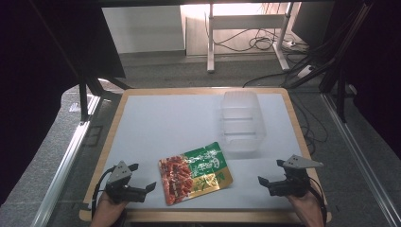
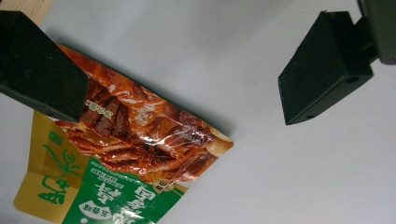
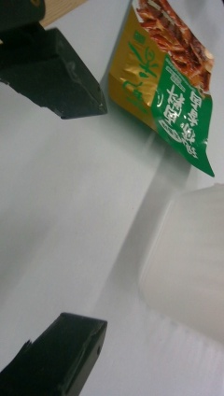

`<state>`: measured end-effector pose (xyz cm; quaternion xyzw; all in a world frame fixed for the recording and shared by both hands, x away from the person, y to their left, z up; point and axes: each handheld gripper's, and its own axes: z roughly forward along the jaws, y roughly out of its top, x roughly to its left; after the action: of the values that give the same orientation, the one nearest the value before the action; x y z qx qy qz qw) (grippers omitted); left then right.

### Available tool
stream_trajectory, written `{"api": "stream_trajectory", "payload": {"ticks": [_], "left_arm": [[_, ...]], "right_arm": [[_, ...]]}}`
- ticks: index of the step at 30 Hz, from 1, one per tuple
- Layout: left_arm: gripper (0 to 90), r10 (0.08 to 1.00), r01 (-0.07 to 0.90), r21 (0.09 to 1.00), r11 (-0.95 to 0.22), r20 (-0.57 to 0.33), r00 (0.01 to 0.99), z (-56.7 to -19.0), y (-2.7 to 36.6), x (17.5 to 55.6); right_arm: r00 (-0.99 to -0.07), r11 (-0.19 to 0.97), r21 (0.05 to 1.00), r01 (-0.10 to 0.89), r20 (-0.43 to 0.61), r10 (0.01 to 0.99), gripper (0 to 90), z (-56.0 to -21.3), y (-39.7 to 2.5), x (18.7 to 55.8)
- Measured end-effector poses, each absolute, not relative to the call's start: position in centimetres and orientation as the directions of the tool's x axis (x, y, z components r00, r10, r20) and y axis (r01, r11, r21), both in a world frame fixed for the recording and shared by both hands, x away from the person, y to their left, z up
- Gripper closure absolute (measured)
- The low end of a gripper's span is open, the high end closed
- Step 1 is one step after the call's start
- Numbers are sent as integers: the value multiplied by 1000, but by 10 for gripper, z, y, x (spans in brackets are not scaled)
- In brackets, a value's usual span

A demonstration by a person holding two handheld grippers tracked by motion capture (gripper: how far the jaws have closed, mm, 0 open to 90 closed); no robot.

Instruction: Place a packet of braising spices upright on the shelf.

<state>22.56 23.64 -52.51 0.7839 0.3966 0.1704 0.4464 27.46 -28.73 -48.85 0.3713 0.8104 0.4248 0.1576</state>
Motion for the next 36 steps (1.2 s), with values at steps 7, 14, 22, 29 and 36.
{"api": "stream_trajectory", "payload": {"ticks": [7, 14, 22, 29, 36], "left_arm": [[6, 780, 480, 822, -306, -73, 622, -524, 235, 224], [5, 786, 475, 827, -302, -66, 615, -524, 234, 223], [4, 792, 487, 830, -273, -93, 603, -524, 237, 224], [4, 792, 484, 829, -281, -84, 605, -524, 236, 224], [4, 790, 480, 829, -289, -77, 608, -524, 235, 223]], "right_arm": [[-681, 396, 790, 467, 36, 731, 0, -491, -288, 275], [-663, 380, 798, 467, 32, 748, 0, -492, -293, 278], [-651, 364, 797, 482, 47, 758, 0, -494, -295, 279], [-653, 374, 795, 478, 37, 756, 0, -494, -294, 280], [-678, 395, 796, 458, 26, 734, 0, -494, -288, 279]]}}
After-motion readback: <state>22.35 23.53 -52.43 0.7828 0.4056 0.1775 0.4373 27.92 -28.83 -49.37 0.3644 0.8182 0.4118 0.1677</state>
